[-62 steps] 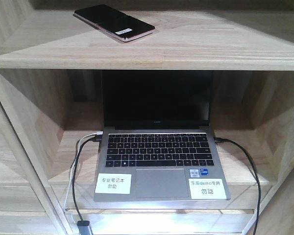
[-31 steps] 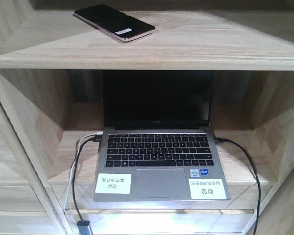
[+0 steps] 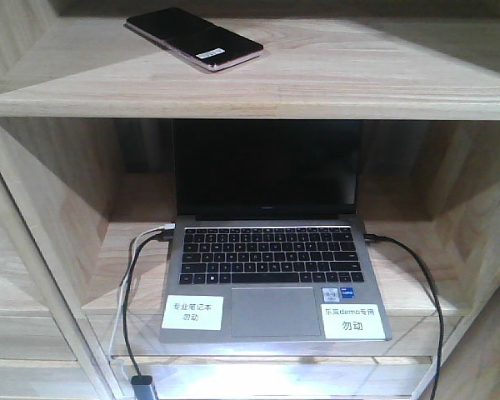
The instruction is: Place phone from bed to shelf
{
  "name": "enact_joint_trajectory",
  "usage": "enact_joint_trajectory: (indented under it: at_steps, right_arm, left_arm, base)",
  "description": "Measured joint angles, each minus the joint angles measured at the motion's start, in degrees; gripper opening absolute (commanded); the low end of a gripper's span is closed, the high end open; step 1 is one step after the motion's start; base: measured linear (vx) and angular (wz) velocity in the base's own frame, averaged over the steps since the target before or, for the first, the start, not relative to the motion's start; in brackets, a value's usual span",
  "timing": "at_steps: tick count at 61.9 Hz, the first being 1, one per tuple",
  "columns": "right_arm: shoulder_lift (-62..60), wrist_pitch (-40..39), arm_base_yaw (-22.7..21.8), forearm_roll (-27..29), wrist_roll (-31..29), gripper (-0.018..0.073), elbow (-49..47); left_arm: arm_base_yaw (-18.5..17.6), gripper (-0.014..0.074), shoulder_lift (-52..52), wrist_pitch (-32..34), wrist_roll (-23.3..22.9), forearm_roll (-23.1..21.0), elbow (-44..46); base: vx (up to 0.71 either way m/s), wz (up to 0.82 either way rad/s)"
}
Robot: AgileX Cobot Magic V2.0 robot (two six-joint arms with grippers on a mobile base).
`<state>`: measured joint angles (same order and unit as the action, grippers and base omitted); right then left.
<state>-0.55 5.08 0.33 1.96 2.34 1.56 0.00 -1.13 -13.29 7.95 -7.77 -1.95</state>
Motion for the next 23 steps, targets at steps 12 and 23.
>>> enact_joint_trajectory:
  at_steps: [12, 23]
  right_arm:
    - [0.0, 0.0, 0.0, 0.0, 0.0, -0.0008, 0.0]
    - [0.0, 0.0, 0.0, 0.0, 0.0, -0.0008, 0.0]
  left_arm:
    - [0.0, 0.0001, 0.0, 0.0, 0.0, 0.0, 0.0]
    - [0.0, 0.0001, 0.0, 0.0, 0.0, 0.0, 0.0]
  base:
    - [0.00, 0.00]
    - [0.00, 0.00]
